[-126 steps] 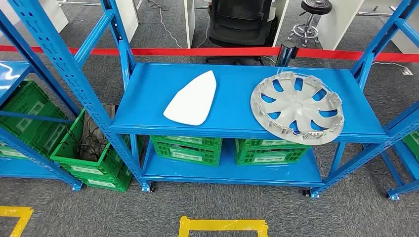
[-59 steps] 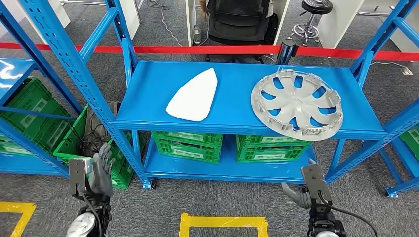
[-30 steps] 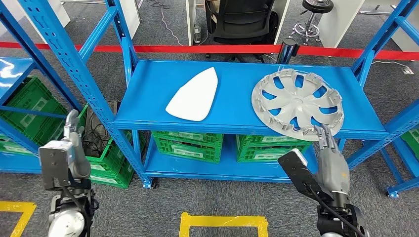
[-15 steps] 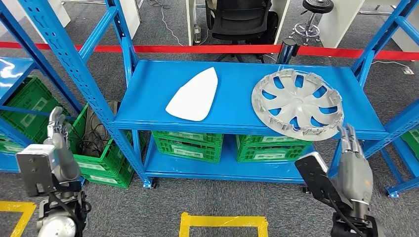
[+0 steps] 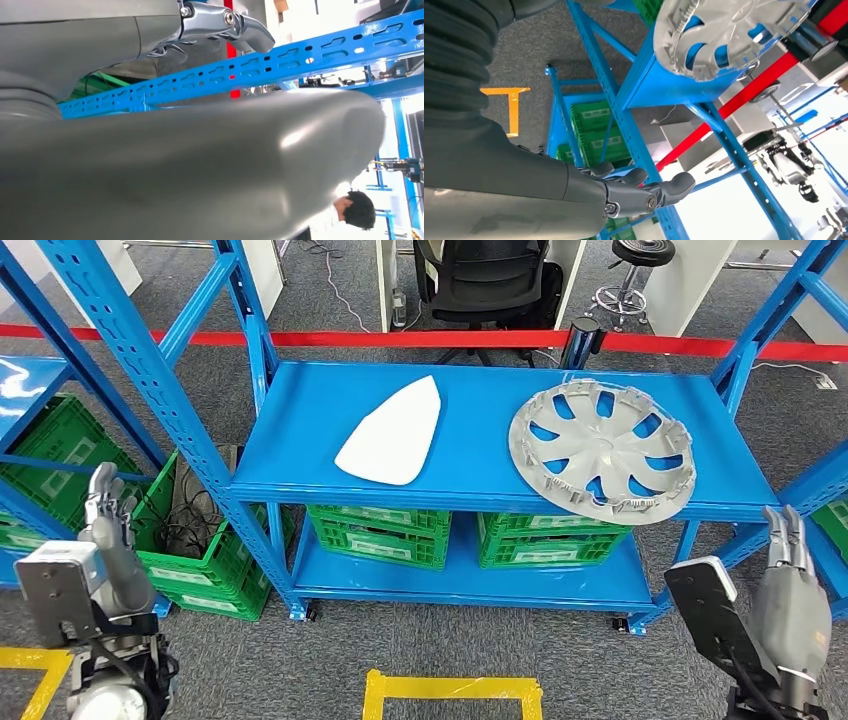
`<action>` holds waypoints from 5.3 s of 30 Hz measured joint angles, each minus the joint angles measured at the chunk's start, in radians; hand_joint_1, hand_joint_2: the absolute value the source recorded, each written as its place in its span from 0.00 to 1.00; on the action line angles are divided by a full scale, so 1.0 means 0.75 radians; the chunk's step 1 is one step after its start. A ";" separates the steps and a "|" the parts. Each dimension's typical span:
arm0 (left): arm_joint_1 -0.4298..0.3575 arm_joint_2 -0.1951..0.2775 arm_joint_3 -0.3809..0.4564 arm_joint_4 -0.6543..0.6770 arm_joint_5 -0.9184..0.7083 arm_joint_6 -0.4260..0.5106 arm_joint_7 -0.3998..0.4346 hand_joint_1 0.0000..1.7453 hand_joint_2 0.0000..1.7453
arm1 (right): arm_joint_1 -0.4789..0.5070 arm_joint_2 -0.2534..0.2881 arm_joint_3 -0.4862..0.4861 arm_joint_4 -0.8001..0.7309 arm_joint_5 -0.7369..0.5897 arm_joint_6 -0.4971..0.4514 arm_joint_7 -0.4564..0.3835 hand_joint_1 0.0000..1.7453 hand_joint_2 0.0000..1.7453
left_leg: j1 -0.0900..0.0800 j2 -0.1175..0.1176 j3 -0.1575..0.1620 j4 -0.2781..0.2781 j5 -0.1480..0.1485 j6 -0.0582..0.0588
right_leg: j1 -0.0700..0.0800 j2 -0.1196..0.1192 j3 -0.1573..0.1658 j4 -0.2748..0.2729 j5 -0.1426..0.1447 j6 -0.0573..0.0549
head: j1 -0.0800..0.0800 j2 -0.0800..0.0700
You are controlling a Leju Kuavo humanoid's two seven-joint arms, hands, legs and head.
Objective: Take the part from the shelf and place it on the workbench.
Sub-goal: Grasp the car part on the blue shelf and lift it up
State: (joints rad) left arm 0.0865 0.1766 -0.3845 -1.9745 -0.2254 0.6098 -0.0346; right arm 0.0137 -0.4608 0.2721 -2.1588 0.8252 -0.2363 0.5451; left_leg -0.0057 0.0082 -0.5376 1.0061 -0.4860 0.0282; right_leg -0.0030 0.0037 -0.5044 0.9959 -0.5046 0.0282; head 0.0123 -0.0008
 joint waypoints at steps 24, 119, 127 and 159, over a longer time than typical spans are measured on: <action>-0.002 0.002 -0.001 0.000 0.107 -0.050 -0.053 0.00 0.00 | 0.018 -0.003 -0.065 0.013 -0.132 -0.061 -0.048 0.00 1.00 | -0.001 0.000 -0.003 0.002 0.000 0.000 | -0.002 0.000 -0.003 -0.001 0.002 0.002 | -0.001 0.000; 0.023 -0.009 0.005 -0.104 0.085 0.050 -0.147 0.00 0.00 | 0.056 0.007 -0.136 0.002 -0.129 -0.098 -0.031 0.00 1.00 | 0.017 -0.016 -0.177 0.350 -0.166 -0.037 | -0.015 0.001 -0.083 0.015 0.061 -0.040 | -0.008 0.000; 0.011 -0.008 0.003 -0.105 0.070 0.049 -0.138 0.00 0.00 | 0.056 0.010 -0.133 0.008 -0.133 -0.097 -0.032 0.00 1.00 | -0.019 -0.016 -0.070 -0.016 0.066 0.018 | -0.011 0.006 -0.059 0.010 0.034 -0.017 | -0.028 0.000; -0.117 -0.027 -0.079 -0.071 0.213 -0.272 -0.146 0.00 0.00 | -0.111 -0.004 0.026 0.087 -0.323 0.089 -0.057 0.00 1.00 | -0.013 -0.017 -0.068 -0.023 0.083 0.009 | -0.005 0.003 -0.048 -0.011 0.044 -0.003 | -0.006 0.000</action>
State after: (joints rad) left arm -0.0011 0.1562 -0.4435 -2.0275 -0.0656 0.4060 -0.1438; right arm -0.0697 -0.4639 0.2918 -2.0933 0.5830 -0.1694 0.5020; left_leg -0.0152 -0.0046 -0.5888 0.9889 -0.4241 0.0353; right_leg -0.0065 0.0061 -0.5407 0.9873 -0.4715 0.0256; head 0.0079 -0.0008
